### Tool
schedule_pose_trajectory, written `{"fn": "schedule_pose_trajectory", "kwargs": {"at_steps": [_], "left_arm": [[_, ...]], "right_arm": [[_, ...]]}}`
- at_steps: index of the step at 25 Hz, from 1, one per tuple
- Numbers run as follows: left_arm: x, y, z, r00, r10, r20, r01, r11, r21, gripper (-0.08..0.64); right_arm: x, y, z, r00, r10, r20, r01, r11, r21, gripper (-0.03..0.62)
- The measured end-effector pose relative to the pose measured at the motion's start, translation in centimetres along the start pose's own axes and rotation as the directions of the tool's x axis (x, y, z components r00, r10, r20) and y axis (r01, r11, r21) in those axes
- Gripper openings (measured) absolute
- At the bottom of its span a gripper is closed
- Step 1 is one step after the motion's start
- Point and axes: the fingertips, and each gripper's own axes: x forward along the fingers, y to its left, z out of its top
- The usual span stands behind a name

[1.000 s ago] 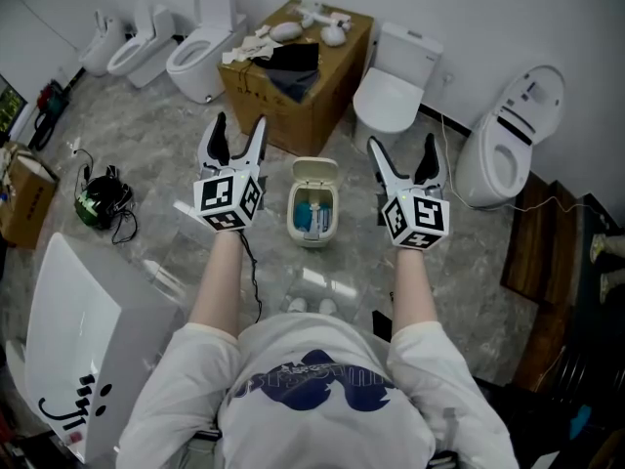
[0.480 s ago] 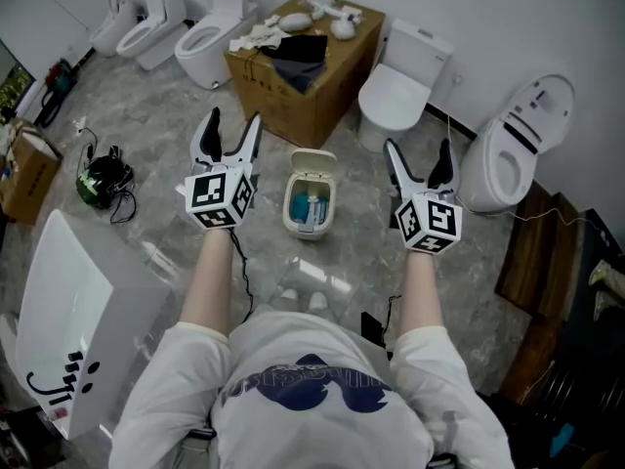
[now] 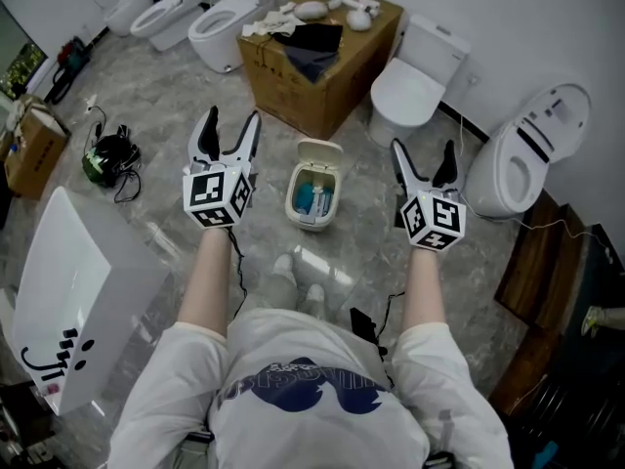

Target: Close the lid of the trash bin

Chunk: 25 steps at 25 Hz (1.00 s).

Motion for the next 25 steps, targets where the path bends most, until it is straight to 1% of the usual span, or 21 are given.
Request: {"fn": "schedule_pose_trajectory", "kwargs": {"at_steps": [5,8,13,16,18,20,23,25], "left_arm": [[1.9,0.8,-1.5,1.000,-0.017,-0.018,0.017,1.000,-0.007,0.302],[4.1,1.5,-2.2,0.999,-0.033,-0.017,0.032,0.999,-0.012,0.302],[8.5,3.1,-3.8,0.997,-0.063,-0.034,0.062,0.998,-0.027,0.302],[11.2,4.2,-4.9,0.996,-0.079,-0.050,0.077,0.996,-0.038,0.302],[12.7,5.2,-5.9,0.995,-0.080,-0.067,0.077,0.996,-0.049,0.302],[14.3,6.2,-6.9,0.994,-0.078,-0.081,0.073,0.996,-0.060,0.302],[16.3,7.3,-8.3,0.992,-0.080,-0.101,0.073,0.995,-0.070,0.302],[17.4,8.1,-9.4,0.990,-0.081,-0.115,0.073,0.994,-0.077,0.302]], "right_arm": [[2.4,1.4,-1.1,1.000,0.016,-0.015,-0.016,1.000,-0.018,0.499],[4.3,2.0,-1.9,0.999,0.025,-0.027,-0.026,0.999,-0.034,0.499],[8.1,2.6,-4.3,0.996,0.034,-0.085,-0.038,0.998,-0.053,0.499],[10.8,3.2,-5.9,0.988,0.060,-0.139,-0.072,0.994,-0.081,0.499],[12.6,4.0,-7.4,0.977,0.098,-0.189,-0.118,0.988,-0.101,0.497],[14.4,4.7,-9.2,0.958,0.140,-0.252,-0.176,0.976,-0.126,0.497],[16.8,5.6,-12.1,0.917,0.193,-0.349,-0.258,0.954,-0.151,0.497],[18.2,6.4,-14.2,0.882,0.234,-0.409,-0.315,0.938,-0.144,0.493]]}}
